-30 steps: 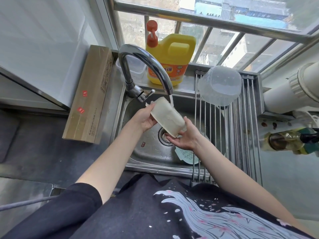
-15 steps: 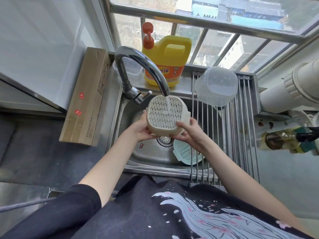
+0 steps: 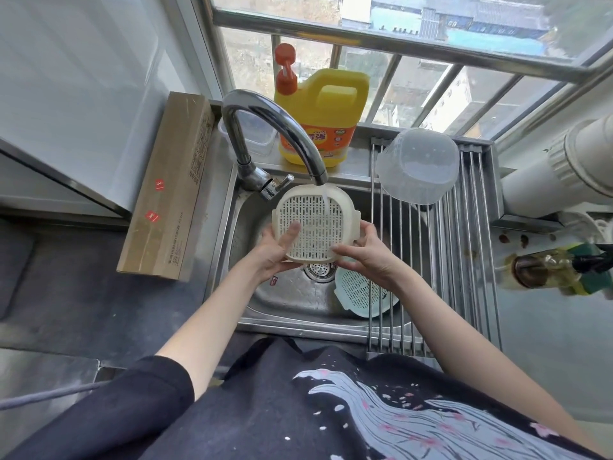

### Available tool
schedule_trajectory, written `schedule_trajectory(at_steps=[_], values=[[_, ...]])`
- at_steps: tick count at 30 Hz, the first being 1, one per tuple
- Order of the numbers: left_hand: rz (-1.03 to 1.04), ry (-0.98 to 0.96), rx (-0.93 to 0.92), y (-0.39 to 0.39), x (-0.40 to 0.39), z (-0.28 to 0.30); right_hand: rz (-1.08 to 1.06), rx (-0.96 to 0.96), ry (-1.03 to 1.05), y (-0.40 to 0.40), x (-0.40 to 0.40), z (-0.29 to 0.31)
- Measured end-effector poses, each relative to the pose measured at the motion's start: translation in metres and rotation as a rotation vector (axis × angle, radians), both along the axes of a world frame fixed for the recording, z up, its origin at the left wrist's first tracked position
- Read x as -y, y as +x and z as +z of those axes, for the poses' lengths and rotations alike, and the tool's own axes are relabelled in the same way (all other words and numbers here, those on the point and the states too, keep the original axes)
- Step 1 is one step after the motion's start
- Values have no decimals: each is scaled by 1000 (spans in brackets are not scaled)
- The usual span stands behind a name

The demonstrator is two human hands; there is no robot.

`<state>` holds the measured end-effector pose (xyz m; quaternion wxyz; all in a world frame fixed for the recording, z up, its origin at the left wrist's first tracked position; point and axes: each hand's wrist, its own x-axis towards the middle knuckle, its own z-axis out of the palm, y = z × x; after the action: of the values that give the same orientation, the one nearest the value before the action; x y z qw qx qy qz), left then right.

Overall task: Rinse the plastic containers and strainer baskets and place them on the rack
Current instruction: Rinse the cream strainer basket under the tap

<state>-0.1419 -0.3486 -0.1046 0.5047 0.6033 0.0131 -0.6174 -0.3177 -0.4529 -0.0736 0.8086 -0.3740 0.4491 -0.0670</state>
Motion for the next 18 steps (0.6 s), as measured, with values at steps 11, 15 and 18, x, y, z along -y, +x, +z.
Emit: schedule_trajectory(at_steps=[11,15,18], values=[[100,30,-119,-1,-4,-5,121,21,-102,-4,2,-2],[82,-25,-181,0,5,4,286,-26,-107,-11,2,-6],[14,44,-77,-3,13,8,240,-61,-115,-16,0,-12]])
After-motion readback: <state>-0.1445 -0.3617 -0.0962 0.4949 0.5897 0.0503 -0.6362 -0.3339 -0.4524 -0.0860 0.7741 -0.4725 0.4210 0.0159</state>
